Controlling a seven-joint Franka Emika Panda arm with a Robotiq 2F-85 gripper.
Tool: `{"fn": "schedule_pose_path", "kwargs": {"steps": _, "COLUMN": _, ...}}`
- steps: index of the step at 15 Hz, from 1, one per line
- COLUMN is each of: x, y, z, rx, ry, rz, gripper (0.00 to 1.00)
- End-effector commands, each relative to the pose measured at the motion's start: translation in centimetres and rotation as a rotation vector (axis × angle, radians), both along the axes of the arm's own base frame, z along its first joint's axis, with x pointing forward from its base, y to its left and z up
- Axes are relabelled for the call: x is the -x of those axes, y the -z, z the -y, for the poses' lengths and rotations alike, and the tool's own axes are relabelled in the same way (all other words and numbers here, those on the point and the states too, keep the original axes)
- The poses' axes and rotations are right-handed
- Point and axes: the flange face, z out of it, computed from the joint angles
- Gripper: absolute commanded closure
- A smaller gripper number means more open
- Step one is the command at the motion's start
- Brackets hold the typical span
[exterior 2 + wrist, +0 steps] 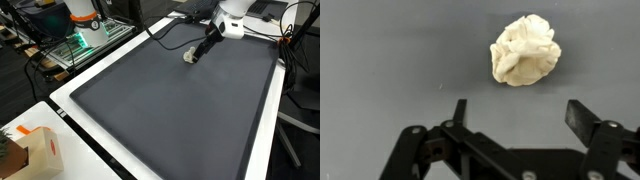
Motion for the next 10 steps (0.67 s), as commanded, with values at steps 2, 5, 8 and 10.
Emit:
{"fn": "schedule_pose_path", "kwargs": {"steps": 2, "x": -0.5, "y": -0.3, "z": -4.9, "rx": 0.139, "ry": -0.213, "rz": 0.023, "gripper": 0.00}}
{"fn": "schedule_pose_path", "kwargs": {"steps": 5, "x": 0.3, "y": -1.0, "z": -7.8, "rx": 0.186, "ry": -0.324, "rz": 0.062, "gripper": 0.00}}
{"fn": "schedule_pose_path", "kwargs": {"steps": 8, "x": 1.3, "y": -1.5, "z": -10.0, "rx": 0.225, "ry": -0.421, "rz": 0.097, "gripper": 0.00}}
{"fn": "schedule_pose_path", "kwargs": {"steps": 10, "x": 2.0, "y": -2.0, "z": -11.3, "rx": 0.249, "ry": -0.477, "rz": 0.135, "gripper": 0.00}}
